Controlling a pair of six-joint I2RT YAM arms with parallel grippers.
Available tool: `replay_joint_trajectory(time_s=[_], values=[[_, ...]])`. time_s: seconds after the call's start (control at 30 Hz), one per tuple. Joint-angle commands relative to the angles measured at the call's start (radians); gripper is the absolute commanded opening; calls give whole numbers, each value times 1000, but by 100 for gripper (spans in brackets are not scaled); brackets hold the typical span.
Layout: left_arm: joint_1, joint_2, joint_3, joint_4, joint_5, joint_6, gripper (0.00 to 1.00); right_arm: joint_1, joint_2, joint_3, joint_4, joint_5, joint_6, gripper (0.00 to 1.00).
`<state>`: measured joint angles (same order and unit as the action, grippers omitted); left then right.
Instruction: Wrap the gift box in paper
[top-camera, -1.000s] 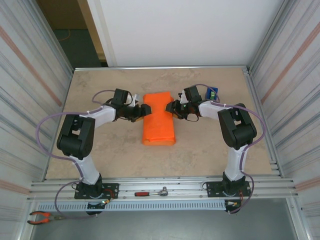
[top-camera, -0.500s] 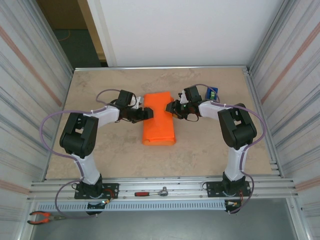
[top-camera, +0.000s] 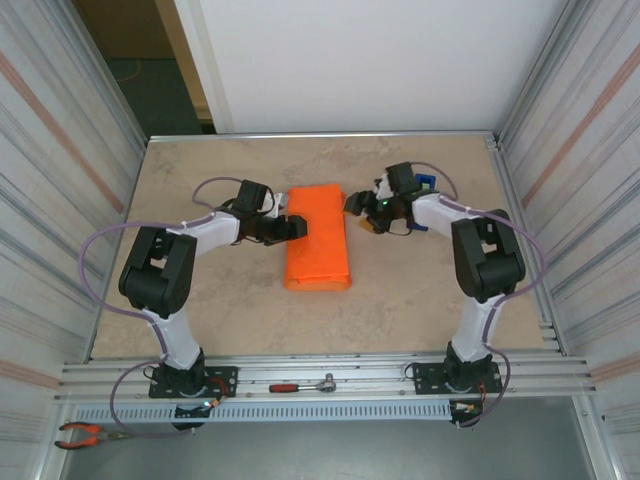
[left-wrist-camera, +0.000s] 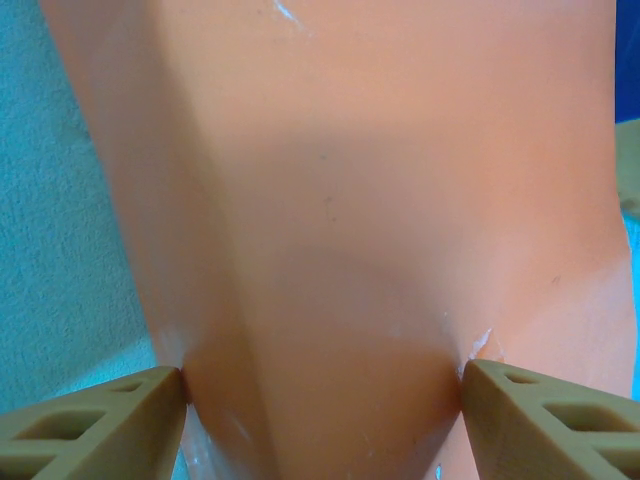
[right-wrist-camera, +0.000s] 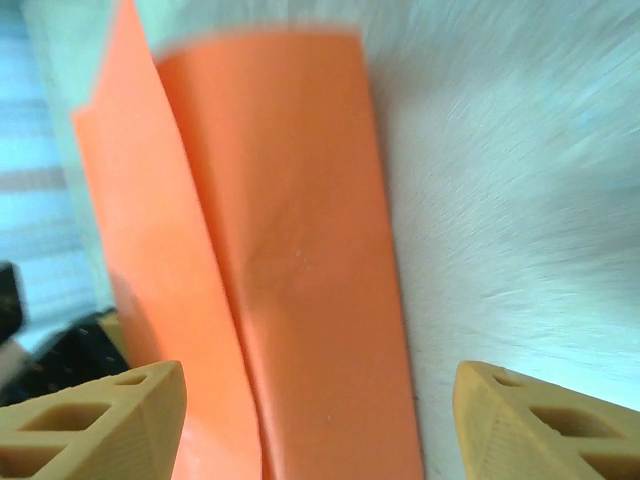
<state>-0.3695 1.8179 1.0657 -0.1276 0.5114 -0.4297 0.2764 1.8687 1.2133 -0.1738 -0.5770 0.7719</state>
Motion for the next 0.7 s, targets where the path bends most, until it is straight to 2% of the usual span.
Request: replay_joint_trajectory(time_s=[0.0, 0.13, 0.33, 0.47, 0.67], values=[[-20, 35, -46, -95, -99, 31, 72, -87, -121, 13, -60, -5, -33, 69], [-20, 37, -44, -98, -99, 34, 72, -214, -182, -35, -61, 3, -47, 68], [-20, 38, -41, -102, -100, 38, 72, -413, -205, -105, -20, -22, -71, 57], [-20, 43, -40, -102, -96, 38, 72, -470, -156, -116, 12, -72, -87, 48], [-20, 47, -38, -104, -95, 40, 71, -481, -87, -101, 35, -117, -109, 43]])
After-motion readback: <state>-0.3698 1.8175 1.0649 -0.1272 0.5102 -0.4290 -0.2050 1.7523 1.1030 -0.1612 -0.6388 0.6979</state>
